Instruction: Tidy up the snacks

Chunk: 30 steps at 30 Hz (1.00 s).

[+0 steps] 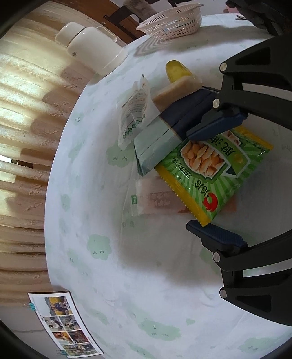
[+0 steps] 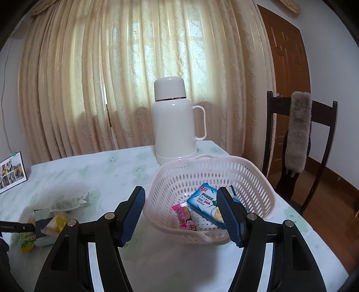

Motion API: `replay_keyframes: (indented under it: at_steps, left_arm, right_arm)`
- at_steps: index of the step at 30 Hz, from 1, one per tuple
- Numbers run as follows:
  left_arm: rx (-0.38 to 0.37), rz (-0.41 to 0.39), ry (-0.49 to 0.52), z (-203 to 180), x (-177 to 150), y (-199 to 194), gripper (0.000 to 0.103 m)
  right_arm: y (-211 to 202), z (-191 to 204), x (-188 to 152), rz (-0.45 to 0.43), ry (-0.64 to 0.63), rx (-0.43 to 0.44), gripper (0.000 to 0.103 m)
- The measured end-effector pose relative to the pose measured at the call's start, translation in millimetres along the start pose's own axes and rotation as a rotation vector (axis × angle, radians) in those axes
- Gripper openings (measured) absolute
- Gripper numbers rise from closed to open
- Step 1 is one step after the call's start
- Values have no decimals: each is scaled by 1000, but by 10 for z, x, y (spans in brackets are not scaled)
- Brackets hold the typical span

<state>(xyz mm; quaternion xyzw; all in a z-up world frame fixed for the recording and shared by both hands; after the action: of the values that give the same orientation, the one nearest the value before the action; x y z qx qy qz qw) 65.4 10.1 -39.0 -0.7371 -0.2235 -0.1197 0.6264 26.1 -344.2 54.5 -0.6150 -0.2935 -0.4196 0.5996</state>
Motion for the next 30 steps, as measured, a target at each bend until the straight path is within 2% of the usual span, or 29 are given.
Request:
replay_keyframes:
  at_steps: [7, 14, 18, 21, 26, 30]
  left_arm:
    - [-18, 6, 3, -88, -107, -59, 70]
    - [-88, 53, 21, -299, -342, -149, 70]
    - [-120, 76, 103, -533, -513, -196, 70]
    - [-98, 59, 123, -570, -512, -218, 70]
    - [-62, 28, 95, -494, -441, -263, 71]
    - [-61, 24, 80, -478, -393, -259, 71]
  right_arm:
    - [7, 5, -3, 2, -3, 2, 67]
    - [0, 10, -11, 4, -2, 5, 67]
    - [-4, 21, -19, 7, -3, 10, 67]
    - [-7, 31, -23, 8, -5, 14, 67]
    - [-6, 29, -18, 7, -3, 17, 67]
    - [-8, 43, -27, 8, -5, 19, 67]
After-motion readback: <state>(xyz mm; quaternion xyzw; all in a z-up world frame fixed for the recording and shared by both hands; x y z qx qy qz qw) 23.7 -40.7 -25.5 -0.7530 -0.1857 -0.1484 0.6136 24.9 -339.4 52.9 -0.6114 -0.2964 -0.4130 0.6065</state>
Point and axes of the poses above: each gripper's, at about its wrist camera, not at the fingertips, and y roughly the way its jaws point, z to its left, x to its top, the point moved 6 cm from there along y, roughly the way its jaws point, and after that the axes turned 7 degrees about z, right-handed, at the moved point
